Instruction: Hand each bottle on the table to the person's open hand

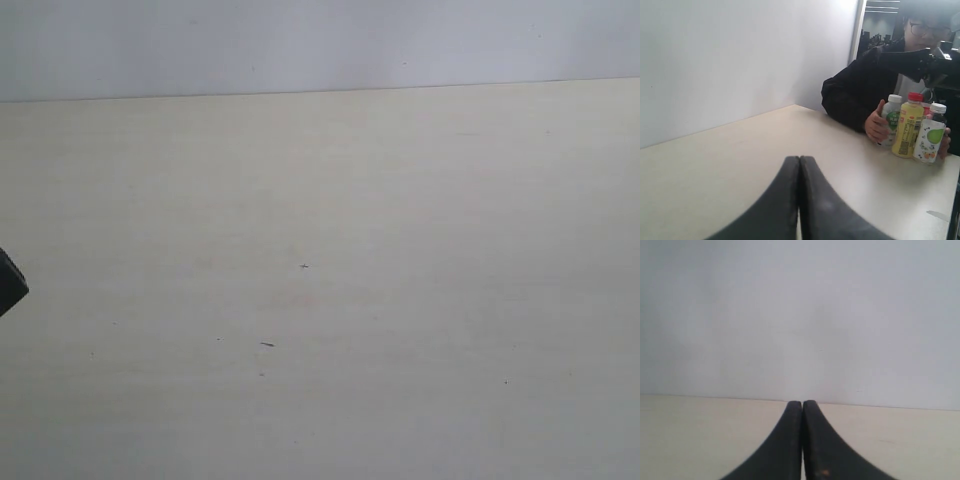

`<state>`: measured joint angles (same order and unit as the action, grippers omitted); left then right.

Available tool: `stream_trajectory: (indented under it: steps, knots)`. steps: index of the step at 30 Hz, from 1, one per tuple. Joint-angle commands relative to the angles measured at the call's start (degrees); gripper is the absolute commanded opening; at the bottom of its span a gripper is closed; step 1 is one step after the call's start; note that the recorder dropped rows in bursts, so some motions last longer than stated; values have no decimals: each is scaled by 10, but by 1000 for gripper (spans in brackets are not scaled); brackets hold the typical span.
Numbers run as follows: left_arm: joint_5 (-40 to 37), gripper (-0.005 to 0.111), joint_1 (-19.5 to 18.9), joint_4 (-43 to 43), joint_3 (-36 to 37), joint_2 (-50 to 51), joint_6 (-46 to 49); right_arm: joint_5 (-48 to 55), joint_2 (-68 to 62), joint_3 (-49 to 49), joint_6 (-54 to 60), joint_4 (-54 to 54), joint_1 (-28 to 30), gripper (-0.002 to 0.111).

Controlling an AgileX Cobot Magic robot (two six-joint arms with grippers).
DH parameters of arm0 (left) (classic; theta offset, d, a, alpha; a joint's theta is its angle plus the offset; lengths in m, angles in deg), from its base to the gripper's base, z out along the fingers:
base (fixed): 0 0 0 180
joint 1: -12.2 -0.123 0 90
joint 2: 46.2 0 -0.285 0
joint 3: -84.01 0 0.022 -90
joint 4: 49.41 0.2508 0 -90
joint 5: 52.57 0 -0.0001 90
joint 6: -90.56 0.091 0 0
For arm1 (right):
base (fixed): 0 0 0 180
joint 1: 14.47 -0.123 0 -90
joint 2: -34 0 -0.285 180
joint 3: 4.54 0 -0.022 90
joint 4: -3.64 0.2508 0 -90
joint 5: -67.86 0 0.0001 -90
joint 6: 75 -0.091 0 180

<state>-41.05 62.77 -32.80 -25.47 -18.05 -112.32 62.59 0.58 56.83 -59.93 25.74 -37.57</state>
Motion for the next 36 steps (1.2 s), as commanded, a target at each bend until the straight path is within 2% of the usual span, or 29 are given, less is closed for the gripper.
stream_trajectory:
  steps: [1,5,9,21,36]
  knots:
    - [2,1,-1,1,1,-3,1,99,71,4,42,-2,93,0]
    - [2,1,-1,1,1,-3,1,127,147,33,64,-2,153,0]
    - [2,1,-1,1,1,-3,1,124,202,71,98,-2,174,0]
    - [2,1,-1,1,1,-3,1,122,256,158,145,-2,175,0]
    - [2,1,-1,1,1,-3,1,163,256,158,117,0,175,0]
